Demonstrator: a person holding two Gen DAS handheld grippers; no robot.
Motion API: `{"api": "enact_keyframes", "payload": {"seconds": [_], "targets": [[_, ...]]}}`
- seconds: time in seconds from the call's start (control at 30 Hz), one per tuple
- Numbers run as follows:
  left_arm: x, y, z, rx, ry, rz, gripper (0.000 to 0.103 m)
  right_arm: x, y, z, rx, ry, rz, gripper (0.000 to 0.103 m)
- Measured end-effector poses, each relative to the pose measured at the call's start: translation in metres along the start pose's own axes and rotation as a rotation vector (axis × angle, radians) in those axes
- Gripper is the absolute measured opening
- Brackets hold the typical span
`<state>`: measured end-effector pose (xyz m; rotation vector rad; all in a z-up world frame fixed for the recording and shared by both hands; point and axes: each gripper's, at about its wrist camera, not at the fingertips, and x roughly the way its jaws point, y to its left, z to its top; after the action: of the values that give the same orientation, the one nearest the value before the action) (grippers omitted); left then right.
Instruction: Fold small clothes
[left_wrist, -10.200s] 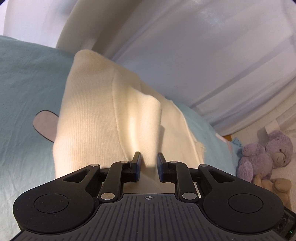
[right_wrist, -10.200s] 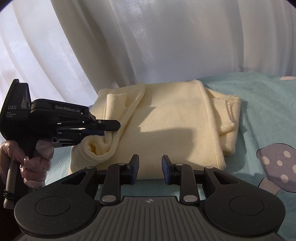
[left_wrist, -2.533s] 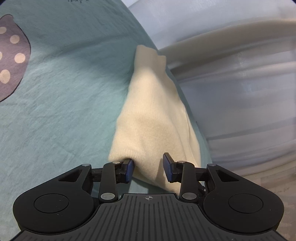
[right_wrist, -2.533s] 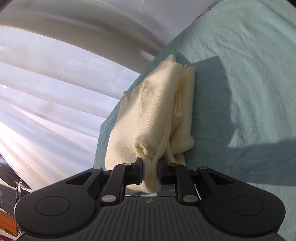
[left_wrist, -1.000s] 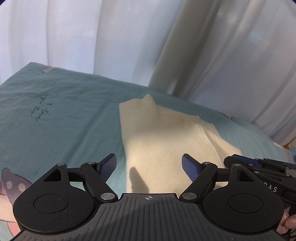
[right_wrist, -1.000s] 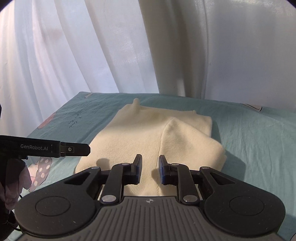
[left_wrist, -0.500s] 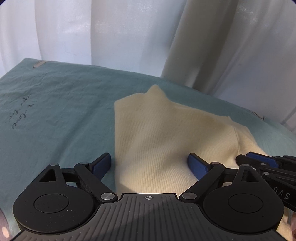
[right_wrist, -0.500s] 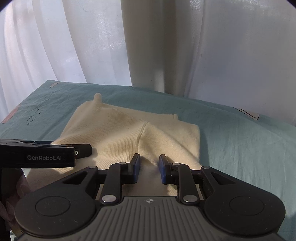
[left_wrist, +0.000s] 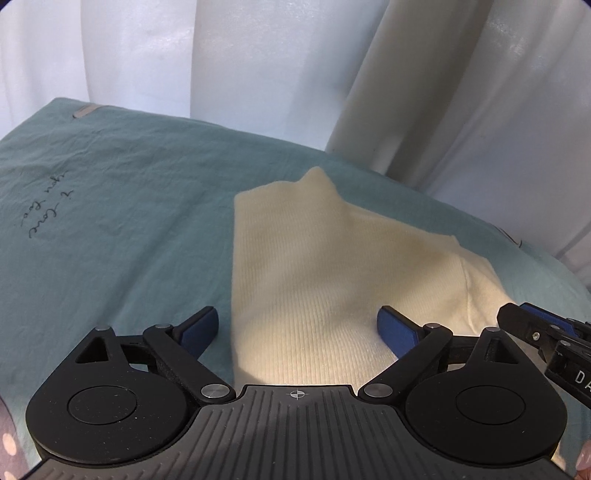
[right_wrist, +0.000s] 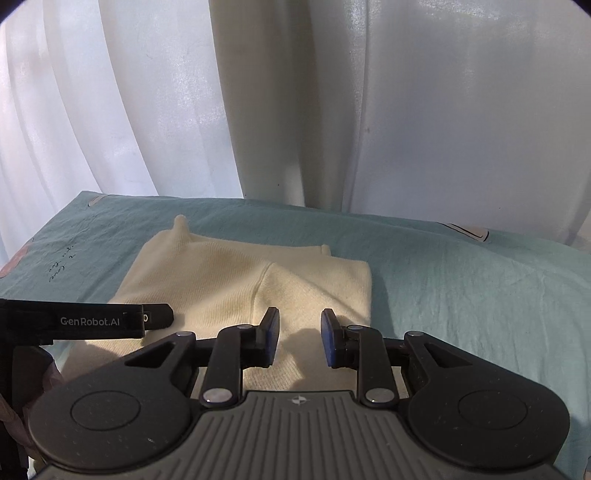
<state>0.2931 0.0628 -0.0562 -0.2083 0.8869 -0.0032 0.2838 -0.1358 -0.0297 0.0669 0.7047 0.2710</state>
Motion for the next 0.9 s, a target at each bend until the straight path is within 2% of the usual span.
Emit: {"api": "enact_keyframes", "payload": {"seconds": [0.2,0.33,0.4,0.5,0.57,0.63,0.67,0.83,0.9], "targets": [[-0.006,-0.007,0.008,0.044,-0.035,0.019,0.097,0.007,0.014,0.010,-0.028,-0.005,0.030,0.028],[0.002,-0.003,0.013,0.031,-0.026,0.032,0.097,0.026,0.023,0.011,-0.059,0.022,0.021,0.028],[0.010,-0.001,0.014,0.032,-0.012,0.042,0.097,0.036,0.023,0.008,-0.075,0.039,-0.016,0.028],[0.012,0.003,0.010,0.021,-0.012,0.040,0.098,0.039,0.021,0.000,-0.130,-0.022,-0.075,0.032],[0.002,0.005,0.007,0.011,-0.021,0.041,0.097,0.037,0.015,-0.001,-0.100,-0.031,-0.093,0.036],[-0.016,0.009,0.001,0.031,-0.035,0.006,0.097,0.027,0.001,-0.002,-0.015,-0.025,-0.118,0.037],[-0.027,0.011,-0.005,0.039,-0.042,-0.019,0.097,0.019,-0.007,-0.004,0.020,-0.024,-0.107,0.037],[-0.075,0.025,-0.040,0.043,-0.017,-0.152,0.097,-0.051,-0.049,-0.040,0.260,0.008,0.087,0.039],[-0.083,0.029,-0.055,0.029,0.011,-0.172,0.097,-0.074,-0.055,-0.059,0.325,0.038,0.143,0.039]]}}
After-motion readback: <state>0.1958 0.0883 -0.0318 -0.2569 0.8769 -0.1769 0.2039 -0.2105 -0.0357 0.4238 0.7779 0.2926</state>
